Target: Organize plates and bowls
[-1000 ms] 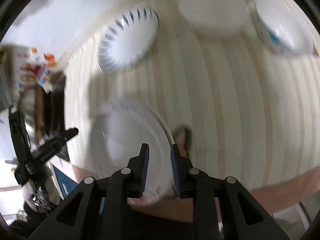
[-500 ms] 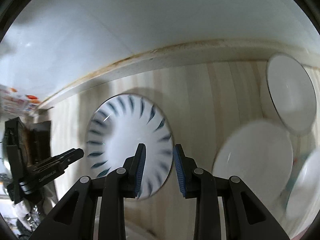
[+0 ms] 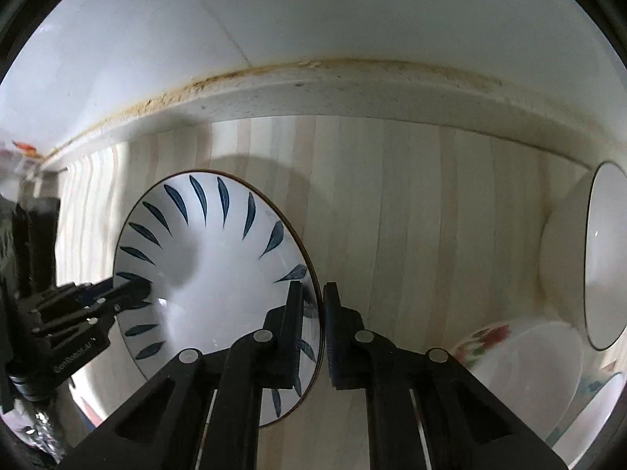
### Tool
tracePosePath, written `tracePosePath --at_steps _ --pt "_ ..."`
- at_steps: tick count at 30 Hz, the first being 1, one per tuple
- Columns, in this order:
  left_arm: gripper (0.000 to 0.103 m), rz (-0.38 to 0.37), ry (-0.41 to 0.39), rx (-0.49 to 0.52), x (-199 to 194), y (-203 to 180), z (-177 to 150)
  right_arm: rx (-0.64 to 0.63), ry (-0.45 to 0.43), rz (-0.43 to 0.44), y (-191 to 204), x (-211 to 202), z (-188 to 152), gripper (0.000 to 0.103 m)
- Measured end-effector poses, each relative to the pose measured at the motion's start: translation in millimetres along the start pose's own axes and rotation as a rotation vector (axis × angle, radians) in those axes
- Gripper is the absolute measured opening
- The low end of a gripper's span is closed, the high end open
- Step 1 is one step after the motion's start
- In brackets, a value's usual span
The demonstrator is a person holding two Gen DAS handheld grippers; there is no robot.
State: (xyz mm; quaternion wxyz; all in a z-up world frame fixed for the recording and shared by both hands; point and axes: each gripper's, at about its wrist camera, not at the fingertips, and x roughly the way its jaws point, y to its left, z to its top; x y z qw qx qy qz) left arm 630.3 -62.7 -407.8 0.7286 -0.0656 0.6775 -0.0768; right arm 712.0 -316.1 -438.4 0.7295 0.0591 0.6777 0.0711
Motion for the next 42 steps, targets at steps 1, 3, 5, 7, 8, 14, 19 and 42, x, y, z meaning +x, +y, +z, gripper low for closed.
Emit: tracePosePath --at_steps 1,3,5,7,8,14,19,42 --pt "0.02 0.006 0.001 -0.005 -0.7 0.7 -0.6 0.003 0.002 0.012 -1.0 0.2 -0.6 0.012" --pt "0.02 0.012 -0.006 -0.003 -6.4 1.9 -1.2 0.018 0.014 0.038 -2.5 1.3 -0.4 0.012" --pt "0.02 0.021 -0.016 0.003 -12.6 2.3 -3.1 0.016 0.01 0.045 -4.0 -0.8 -2.1 0.012" --pt "0.02 0.023 -0.017 0.004 -14.4 -5.9 -1.8 0.012 0.007 0.051 -2.5 -3.2 -4.9 0.012" --pt "0.02 0.022 -0.02 0.003 -18.1 -5.9 -2.8 0.008 0.006 0.052 -1.3 -5.7 -6.4 0.012" --pt "0.02 0.016 -0.038 0.015 -44.7 -10.8 -5.7 -0.004 -0.012 0.076 0.2 -27.9 -13.4 0.012" --pt "0.02 0.019 -0.066 0.045 -74.6 -17.8 -15.5 -0.01 -0.036 0.097 7.4 -54.8 -21.5 0.012" --pt "0.02 0.021 0.017 0.116 -96.1 -12.5 -168.1 0.046 0.013 0.201 21.1 -92.2 -199.0 0.012"
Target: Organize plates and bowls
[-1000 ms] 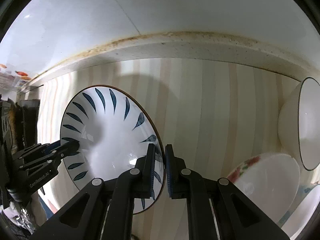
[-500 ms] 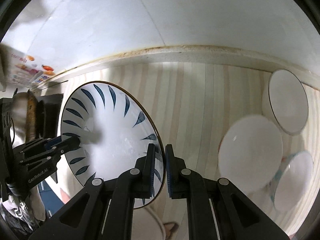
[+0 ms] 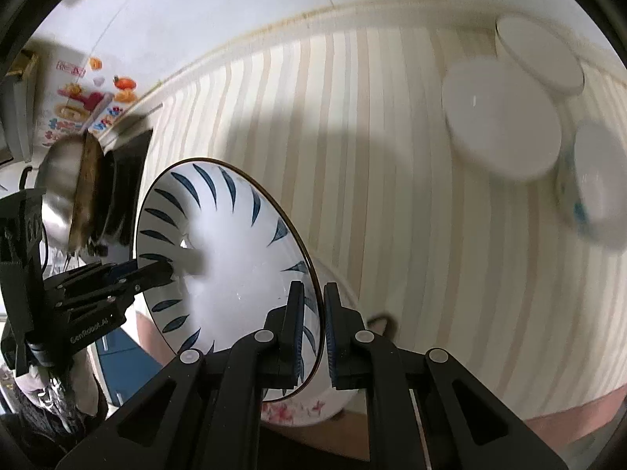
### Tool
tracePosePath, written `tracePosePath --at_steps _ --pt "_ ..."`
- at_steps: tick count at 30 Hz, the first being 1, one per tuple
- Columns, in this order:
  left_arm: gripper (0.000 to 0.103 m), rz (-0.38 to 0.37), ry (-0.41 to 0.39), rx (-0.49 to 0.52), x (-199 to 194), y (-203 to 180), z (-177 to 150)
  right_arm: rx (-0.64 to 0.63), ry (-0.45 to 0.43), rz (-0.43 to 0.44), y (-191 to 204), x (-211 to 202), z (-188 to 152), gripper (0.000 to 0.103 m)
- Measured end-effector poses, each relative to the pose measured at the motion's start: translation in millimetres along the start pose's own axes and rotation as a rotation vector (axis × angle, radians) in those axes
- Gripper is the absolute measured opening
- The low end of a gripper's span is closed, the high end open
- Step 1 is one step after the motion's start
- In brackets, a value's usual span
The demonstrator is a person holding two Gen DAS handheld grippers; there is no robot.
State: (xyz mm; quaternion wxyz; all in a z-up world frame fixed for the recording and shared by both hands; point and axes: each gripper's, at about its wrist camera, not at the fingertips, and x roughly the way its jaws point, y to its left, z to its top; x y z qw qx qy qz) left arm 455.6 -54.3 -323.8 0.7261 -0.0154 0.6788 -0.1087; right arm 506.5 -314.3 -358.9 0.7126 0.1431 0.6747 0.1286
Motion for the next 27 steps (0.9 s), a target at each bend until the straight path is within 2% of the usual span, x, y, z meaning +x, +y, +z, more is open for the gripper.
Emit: tracePosePath --at_steps 8,16,27 --pt "0.02 0.007 0.065 -0.012 31.5 -2.0 -22.4 0.053 0.052 0.013 -17.3 35.0 -40.5 0.012" --pt "0.02 0.031 0.089 -0.013 49.2 -5.6 -20.0 0.068 0.101 0.006 -22.6 66.3 -49.8 0.012" --pt "0.021 0.067 0.084 -0.031 58.5 -13.8 -20.4 0.059 0.141 0.011 -19.3 86.4 -47.3 0.012"
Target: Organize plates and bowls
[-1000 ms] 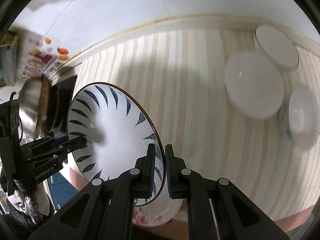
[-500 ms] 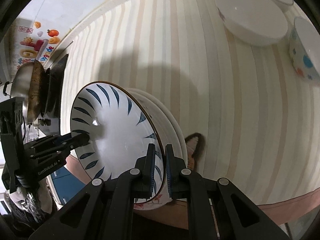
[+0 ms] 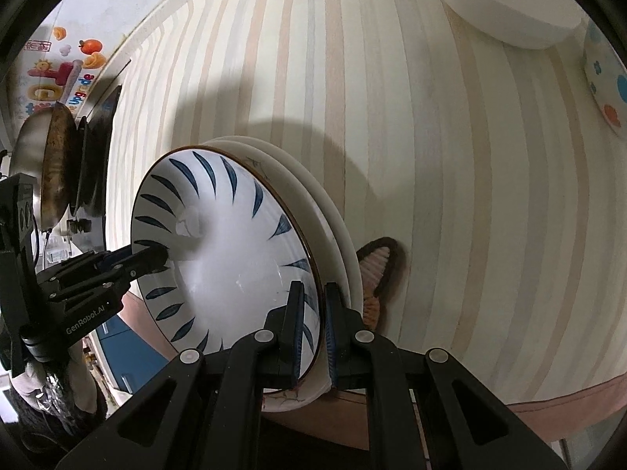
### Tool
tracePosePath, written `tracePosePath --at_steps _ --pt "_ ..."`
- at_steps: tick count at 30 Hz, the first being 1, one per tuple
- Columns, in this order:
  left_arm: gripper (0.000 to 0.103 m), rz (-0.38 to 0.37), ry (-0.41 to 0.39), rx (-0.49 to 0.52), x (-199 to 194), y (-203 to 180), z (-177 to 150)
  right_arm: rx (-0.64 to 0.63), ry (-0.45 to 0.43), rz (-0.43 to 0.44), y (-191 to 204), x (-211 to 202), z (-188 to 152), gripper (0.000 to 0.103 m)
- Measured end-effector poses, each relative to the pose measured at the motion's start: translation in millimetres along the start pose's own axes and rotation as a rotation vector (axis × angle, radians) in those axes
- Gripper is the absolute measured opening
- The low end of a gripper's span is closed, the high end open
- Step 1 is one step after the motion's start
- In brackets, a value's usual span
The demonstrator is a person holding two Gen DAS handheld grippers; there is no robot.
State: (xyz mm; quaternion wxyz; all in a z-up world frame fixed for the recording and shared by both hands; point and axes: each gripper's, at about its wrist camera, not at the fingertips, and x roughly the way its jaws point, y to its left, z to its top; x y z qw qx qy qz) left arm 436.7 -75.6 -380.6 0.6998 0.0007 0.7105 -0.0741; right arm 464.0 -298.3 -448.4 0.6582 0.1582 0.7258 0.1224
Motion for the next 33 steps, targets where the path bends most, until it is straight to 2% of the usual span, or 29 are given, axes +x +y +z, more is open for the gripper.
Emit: tracePosePath --at_steps 9,21,27,33 --pt "0.024 0.009 -0.012 -0.037 5.1 -3.6 -7.2 -0.008 0.011 -0.024 6.7 -0.9 6.4 0.016" --pt "0.024 0.03 -0.043 -0.033 3.1 -5.7 -14.1 0.007 -0.003 -0.054 13.0 -7.2 -0.9 0.018" --pt "0.024 0.047 -0.133 -0.027 -33.8 -4.0 -30.0 -0.001 -0.112 -0.104 33.3 -37.6 -18.1 0.018" --pt "0.024 0.047 -0.235 0.007 -86.6 -8.1 -57.7 -0.043 -0.227 -0.151 72.4 -74.3 -61.7 0.024"
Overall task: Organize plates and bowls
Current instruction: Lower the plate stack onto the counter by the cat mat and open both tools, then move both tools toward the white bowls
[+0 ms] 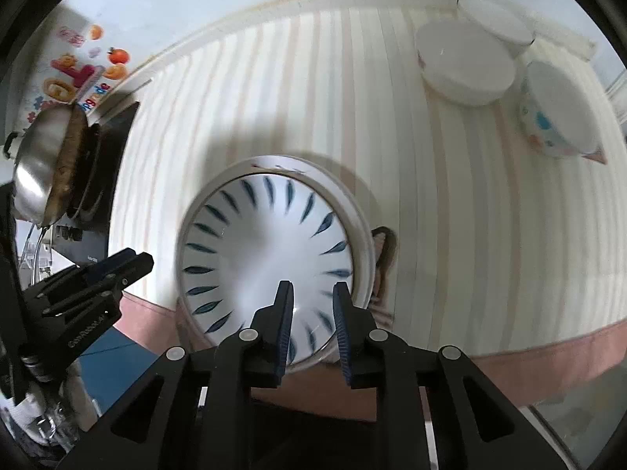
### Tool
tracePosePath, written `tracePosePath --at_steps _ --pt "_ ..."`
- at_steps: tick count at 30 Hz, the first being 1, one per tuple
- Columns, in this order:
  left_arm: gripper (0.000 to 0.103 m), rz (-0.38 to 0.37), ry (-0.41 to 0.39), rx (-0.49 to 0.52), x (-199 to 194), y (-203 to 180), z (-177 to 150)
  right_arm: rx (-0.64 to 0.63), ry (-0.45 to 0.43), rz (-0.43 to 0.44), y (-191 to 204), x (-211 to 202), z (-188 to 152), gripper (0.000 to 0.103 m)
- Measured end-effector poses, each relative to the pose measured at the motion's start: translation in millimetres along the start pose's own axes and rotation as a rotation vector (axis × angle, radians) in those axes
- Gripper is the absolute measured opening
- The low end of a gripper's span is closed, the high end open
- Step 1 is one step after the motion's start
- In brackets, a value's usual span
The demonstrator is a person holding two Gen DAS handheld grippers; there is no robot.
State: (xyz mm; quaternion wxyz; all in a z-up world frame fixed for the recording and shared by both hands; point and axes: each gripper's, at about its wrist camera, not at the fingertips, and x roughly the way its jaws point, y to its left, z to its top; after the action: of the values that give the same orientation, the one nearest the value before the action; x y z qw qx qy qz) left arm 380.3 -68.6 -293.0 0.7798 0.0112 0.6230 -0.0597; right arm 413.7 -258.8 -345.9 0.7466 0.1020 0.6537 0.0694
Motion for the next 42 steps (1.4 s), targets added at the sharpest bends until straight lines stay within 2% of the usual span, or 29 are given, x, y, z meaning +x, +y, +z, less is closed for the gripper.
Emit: tracePosePath --at_steps 2,5,7,9,12,14,15,16,21,27,32,36,42 --pt "0.024 -0.023 -0.022 0.012 -16.2 2.7 -7.7 -0.004 -0.033 -0.001 11.0 -17.1 -13.9 0.025" --pt "0.027 -0.03 -0.054 0.033 -41.2 -0.8 -22.1 -0.01 -0.073 -0.005 24.7 -40.2 -31.7 0.036" --pt "0.032 -0.037 -0.078 0.033 -53.8 -0.8 -31.7 -0.022 -0.1 -0.019 34.5 -55.1 -42.2 0.054" --pt "0.032 -0.047 -0.094 0.041 -66.3 -1.8 -41.2 -0.037 -0.126 -0.034 42.5 -68.6 -52.5 0.065" --pt "0.043 -0.051 -0.111 0.044 -80.4 -3.1 -51.9 -0.055 -0.16 -0.061 52.3 -86.7 -69.5 0.076" --pt "0.059 -0.049 -0.124 0.052 -89.0 -4.5 -59.3 -0.055 -0.177 -0.066 55.5 -97.1 -80.1 0.079" --pt "0.07 -0.048 -0.134 0.052 -91.9 -5.0 -61.8 -0.053 -0.181 -0.068 56.8 -101.2 -84.2 0.083" --pt "0.074 -0.046 -0.143 0.054 -95.5 -5.7 -65.1 -0.05 -0.187 -0.071 57.6 -105.9 -88.9 0.084" --pt "0.081 -0.046 -0.161 0.05 -106.8 -7.7 -74.9 -0.04 -0.22 -0.074 55.6 -121.0 -103.0 0.087" --pt "0.082 -0.043 -0.173 0.035 -111.8 -16.4 -74.6 -0.036 -0.237 -0.051 46.5 -135.7 -108.4 0.09" --pt "0.082 -0.032 -0.184 0.023 -108.4 -29.3 -56.5 0.011 -0.245 0.0 10.9 -135.7 -89.8 0.091" --pt "0.082 -0.017 -0.204 0.03 -101.7 -54.8 -21.8 0.056 -0.245 0.045 -26.6 -132.4 -61.8 0.091" --pt "0.082 -0.054 -0.204 0.007 -72.5 -97.4 65.2 0.114 -0.23 0.098 -97.9 -126.4 8.7 0.091"
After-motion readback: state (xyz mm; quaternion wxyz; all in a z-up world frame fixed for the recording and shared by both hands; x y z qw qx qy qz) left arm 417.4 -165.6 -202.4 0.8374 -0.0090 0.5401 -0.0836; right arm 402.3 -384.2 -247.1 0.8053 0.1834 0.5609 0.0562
